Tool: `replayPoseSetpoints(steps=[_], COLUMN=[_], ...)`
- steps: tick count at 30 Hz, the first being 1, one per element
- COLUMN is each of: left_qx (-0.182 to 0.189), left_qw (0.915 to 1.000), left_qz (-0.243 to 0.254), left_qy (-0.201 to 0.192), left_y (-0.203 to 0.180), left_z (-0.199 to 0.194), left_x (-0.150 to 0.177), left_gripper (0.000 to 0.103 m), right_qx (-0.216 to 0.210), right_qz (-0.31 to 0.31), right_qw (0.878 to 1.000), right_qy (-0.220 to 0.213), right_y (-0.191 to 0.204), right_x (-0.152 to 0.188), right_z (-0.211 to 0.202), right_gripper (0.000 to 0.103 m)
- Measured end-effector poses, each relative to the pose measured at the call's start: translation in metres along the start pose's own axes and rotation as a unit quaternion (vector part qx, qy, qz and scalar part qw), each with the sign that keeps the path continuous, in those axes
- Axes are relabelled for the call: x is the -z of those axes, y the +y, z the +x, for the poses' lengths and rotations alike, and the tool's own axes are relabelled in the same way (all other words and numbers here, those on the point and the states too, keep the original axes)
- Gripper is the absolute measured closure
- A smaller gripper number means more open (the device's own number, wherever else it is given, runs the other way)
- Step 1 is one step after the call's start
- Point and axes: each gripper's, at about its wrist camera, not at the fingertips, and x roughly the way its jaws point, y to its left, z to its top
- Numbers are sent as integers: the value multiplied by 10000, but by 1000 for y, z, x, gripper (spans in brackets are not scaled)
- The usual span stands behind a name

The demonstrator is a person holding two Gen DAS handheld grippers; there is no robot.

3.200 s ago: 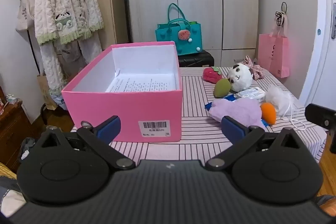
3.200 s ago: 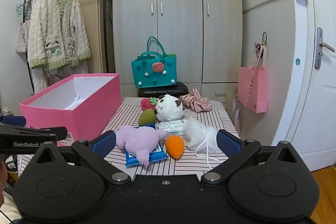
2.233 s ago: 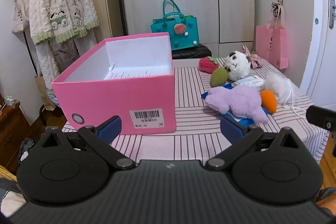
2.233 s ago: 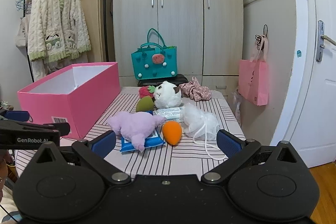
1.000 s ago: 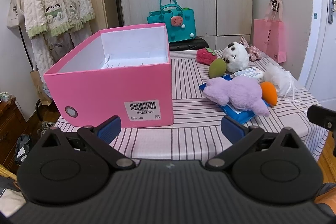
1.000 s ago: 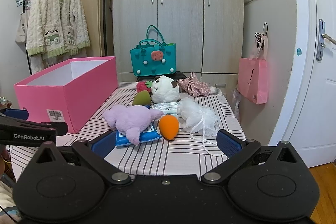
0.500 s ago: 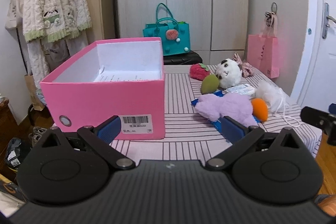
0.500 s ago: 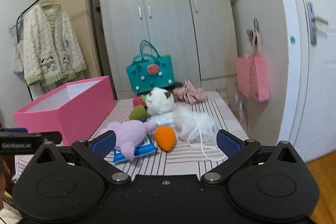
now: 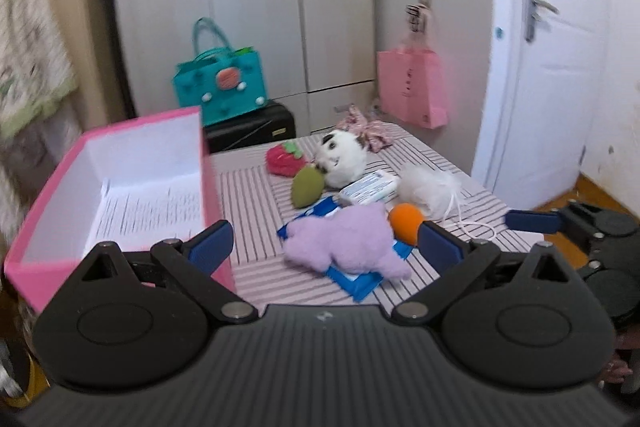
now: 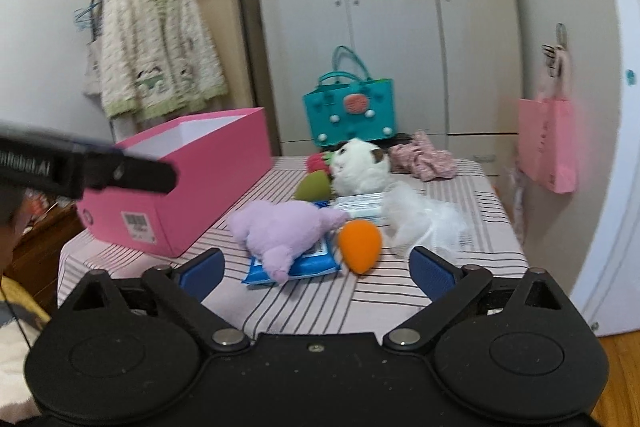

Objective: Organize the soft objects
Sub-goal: 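Close the left gripper on the lilac plush toy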

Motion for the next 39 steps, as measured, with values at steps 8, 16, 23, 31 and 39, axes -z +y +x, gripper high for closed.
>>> replayPoseSetpoints(steps=[8, 16, 23, 31, 39], left_qx=[579, 1176, 1144, 993, 1058], left_qw=[9931, 9749, 9596, 9541, 9449], left_qz=[946, 914, 1222, 1346, 1032], left_qy=[368, 1653, 2262, 2484, 2922], left_y=[-23, -22, -18, -17, -19], left_z=[29, 97, 138, 167, 180], left_x=[-31, -49, -54, -50, -44], left_gripper=[4, 4, 4, 4, 8], right_qx=[-539, -607, -786, -901, -773], right_qz=[-142, -193, -241, -255, -193], right_qw=[9984, 9980, 9963, 9952, 9964], right_qy=[-34, 62, 265, 275, 305], right_y=[5, 0, 1, 4, 5], right_x=[1, 0, -2, -4, -6], right_z=[27, 66, 86, 104, 100], right_gripper=[8, 12, 15, 22, 38])
